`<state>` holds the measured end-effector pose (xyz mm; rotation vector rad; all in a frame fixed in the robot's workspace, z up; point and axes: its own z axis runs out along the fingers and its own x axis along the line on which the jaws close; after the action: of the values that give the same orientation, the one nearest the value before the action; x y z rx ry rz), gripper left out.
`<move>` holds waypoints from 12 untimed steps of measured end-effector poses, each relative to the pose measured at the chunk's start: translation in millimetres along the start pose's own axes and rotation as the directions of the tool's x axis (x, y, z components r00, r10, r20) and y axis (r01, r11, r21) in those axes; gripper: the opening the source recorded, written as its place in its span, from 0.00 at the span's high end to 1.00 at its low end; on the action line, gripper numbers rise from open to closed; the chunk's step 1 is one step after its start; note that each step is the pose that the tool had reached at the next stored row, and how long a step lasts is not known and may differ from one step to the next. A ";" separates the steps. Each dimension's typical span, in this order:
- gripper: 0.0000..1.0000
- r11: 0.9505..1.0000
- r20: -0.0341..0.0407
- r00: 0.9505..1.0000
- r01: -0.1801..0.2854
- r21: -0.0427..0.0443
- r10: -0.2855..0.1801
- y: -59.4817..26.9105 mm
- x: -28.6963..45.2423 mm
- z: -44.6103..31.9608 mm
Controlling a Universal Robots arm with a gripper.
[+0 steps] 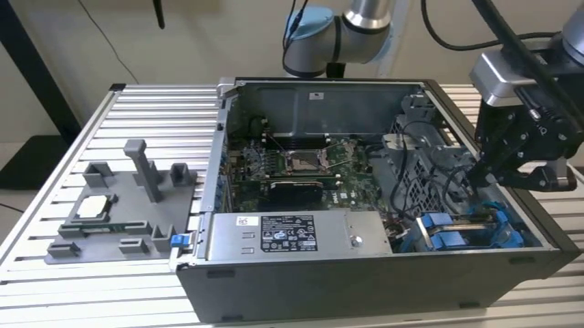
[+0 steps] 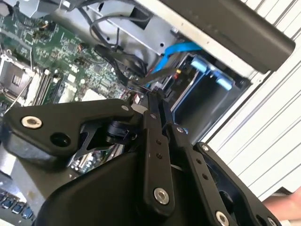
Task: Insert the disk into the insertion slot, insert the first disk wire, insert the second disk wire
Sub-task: 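Insert the first disk wire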
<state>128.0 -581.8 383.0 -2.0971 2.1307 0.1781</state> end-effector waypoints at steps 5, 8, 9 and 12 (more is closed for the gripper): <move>1.00 1.000 -0.005 1.000 0.000 0.000 0.000 16.5 1.4 0.7; 1.00 1.000 -0.020 1.000 0.000 0.000 0.000 16.6 4.3 0.7; 1.00 1.000 -0.026 1.000 0.001 0.000 -0.001 16.6 5.4 0.7; 1.00 1.000 -0.040 0.999 0.001 0.000 -0.001 16.6 7.4 2.0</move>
<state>111.3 -588.4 379.4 -2.1193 2.1519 0.1374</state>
